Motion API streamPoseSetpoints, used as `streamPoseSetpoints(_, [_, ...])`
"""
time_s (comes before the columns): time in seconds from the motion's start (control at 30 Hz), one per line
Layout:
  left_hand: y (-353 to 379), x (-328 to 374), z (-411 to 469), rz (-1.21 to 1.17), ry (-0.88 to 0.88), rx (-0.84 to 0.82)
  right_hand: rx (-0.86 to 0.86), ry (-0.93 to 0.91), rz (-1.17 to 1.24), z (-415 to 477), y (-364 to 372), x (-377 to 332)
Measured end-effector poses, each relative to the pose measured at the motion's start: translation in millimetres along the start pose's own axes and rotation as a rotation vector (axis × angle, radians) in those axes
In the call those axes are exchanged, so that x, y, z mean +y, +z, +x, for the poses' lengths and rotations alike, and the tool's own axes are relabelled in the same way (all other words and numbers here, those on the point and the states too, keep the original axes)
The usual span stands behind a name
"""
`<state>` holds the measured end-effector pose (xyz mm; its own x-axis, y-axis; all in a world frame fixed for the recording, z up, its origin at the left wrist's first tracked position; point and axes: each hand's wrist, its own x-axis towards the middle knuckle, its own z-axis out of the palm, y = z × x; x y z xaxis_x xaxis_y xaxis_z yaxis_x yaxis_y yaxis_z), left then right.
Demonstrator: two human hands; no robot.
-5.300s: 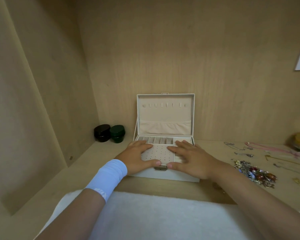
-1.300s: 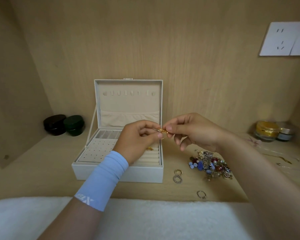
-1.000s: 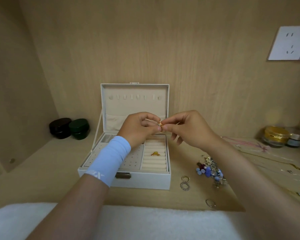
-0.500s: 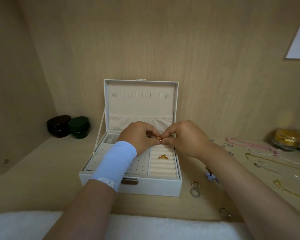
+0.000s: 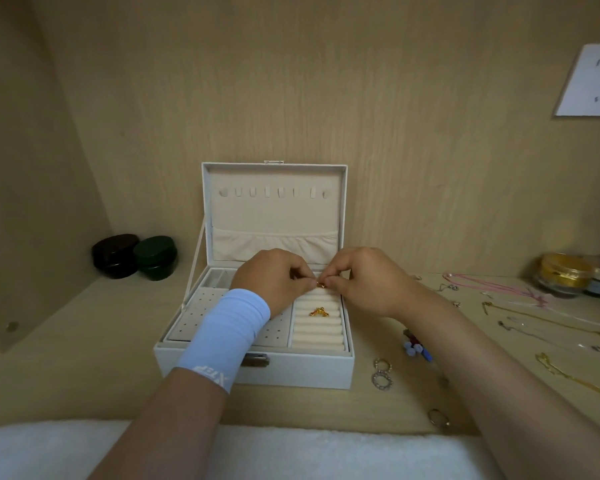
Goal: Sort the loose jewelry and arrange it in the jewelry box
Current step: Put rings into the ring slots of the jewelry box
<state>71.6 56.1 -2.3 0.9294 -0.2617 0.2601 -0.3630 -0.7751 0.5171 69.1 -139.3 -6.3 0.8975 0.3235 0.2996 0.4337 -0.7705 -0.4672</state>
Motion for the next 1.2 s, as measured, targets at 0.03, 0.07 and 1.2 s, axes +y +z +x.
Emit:
streamPoseSetpoints(0.03, [0,0,0,-0.002,-0.009,-0.004,-0.002,0.000,-0.002,0,0,0])
streamPoseSetpoints(0.07, [0,0,0,-0.005,-0.016,-0.009,-0.008,-0.001,-0.005,-1,-1,-1])
streamPoseSetpoints(1.2, [-9,53,-37,-0.441,0.080,-0.008,0.102,0.091,0.098,-53,-55,-23])
